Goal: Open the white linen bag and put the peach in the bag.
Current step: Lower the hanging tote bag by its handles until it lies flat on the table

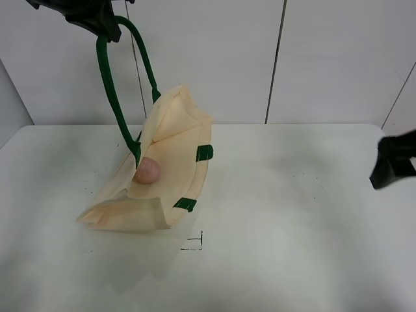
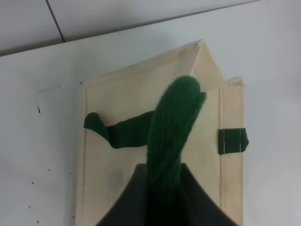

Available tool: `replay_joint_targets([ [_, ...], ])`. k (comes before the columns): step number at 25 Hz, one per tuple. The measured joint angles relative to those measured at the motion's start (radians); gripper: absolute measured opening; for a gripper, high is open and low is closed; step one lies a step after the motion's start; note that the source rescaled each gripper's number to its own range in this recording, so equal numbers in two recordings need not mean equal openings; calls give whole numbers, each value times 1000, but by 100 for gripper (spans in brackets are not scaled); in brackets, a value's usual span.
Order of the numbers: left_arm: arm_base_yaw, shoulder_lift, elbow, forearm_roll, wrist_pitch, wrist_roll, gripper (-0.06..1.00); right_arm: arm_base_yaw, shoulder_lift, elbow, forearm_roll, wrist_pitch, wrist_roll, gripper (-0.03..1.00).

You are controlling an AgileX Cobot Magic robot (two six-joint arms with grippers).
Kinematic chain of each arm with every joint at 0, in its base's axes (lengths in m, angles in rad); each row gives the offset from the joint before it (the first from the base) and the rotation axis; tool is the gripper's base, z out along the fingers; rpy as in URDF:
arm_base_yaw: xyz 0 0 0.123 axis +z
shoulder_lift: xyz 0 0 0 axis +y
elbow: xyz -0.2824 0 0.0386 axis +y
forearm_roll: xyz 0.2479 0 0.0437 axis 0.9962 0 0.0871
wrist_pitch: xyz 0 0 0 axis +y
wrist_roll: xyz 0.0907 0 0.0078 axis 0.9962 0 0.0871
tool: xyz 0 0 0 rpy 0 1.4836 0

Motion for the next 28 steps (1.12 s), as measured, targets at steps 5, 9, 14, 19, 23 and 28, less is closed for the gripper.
replay_joint_targets([
  [5,0,0,0,0,0,0,0,0,-373,251,0,-17,0,100],
  [9,0,0,0,0,0,0,0,0,-663,370,3,-110,0,100],
  [14,0,0,0,0,0,0,0,0,-920,470,6,-164,0,100],
  [19,0,0,0,0,0,0,0,0,-1071,484,8,-182,0,100],
  [23,0,0,0,0,0,0,0,0,-1111,484,8,-183,0,100],
  [28,0,0,42,0,-3,0,0,0,-1112,484,8,-183,0,100],
])
